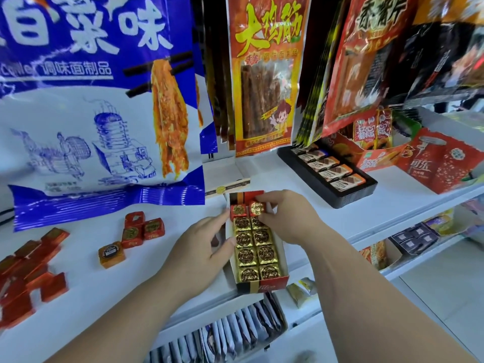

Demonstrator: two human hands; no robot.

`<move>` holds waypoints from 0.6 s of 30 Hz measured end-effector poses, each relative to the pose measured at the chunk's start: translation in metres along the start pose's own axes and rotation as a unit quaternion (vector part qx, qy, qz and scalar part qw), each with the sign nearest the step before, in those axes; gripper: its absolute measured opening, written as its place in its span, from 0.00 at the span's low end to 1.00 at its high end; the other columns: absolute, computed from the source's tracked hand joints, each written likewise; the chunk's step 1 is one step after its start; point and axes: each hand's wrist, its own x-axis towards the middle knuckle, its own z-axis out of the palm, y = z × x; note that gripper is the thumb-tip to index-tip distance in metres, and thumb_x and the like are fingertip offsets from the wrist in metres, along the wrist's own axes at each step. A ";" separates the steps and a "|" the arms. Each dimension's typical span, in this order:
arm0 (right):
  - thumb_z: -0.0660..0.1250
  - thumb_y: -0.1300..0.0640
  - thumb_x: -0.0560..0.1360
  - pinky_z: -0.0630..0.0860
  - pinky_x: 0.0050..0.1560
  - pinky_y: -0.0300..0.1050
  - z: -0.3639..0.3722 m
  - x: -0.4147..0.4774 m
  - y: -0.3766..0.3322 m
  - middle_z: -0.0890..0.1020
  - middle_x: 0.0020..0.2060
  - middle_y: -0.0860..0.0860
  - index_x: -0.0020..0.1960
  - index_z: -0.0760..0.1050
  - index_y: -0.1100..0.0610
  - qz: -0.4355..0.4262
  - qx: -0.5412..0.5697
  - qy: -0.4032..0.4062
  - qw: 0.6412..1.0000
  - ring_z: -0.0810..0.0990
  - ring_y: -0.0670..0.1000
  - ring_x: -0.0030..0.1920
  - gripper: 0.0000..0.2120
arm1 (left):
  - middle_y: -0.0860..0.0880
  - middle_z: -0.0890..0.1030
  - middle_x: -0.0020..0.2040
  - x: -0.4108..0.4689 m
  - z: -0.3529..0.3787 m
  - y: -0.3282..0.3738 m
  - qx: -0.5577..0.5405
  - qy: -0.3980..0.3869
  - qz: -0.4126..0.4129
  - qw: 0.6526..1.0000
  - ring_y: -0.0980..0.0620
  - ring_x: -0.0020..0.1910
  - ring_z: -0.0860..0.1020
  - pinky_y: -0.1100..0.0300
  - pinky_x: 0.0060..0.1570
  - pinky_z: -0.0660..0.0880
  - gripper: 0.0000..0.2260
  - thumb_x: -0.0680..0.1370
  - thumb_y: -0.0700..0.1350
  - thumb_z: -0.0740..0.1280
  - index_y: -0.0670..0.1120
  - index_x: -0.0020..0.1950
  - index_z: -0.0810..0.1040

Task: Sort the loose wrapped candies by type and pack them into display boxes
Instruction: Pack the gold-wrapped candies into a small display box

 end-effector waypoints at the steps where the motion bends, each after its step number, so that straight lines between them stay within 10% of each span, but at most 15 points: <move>1: 0.69 0.54 0.76 0.73 0.61 0.44 -0.001 -0.001 0.001 0.79 0.63 0.48 0.69 0.75 0.46 0.000 -0.003 0.001 1.000 0.77 0.51 0.62 0.21 | 0.63 0.71 0.47 0.000 0.001 -0.001 -0.001 0.002 -0.004 1.000 0.66 0.48 0.70 0.71 0.43 0.66 0.26 0.81 0.52 0.62 0.58 0.78 0.58; 10: 0.65 0.46 0.78 0.74 0.50 0.45 -0.009 -0.015 -0.017 0.79 0.57 0.48 0.66 0.75 0.46 -0.022 0.015 0.108 0.994 0.79 0.50 0.53 0.17 | 0.57 0.70 0.69 -0.008 -0.015 0.009 0.059 0.017 -0.007 0.998 0.57 0.65 0.69 0.60 0.65 0.66 0.22 0.83 0.52 0.57 0.55 0.77 0.61; 18: 0.66 0.47 0.78 0.67 0.51 0.39 0.018 -0.043 -0.080 0.79 0.57 0.46 0.63 0.79 0.48 -0.156 -0.023 0.048 0.986 0.76 0.48 0.57 0.15 | 0.49 0.77 0.61 -0.053 -0.117 -0.036 0.273 0.068 -0.104 0.954 0.49 0.58 0.75 0.55 0.60 0.72 0.15 0.81 0.48 0.60 0.50 0.67 0.75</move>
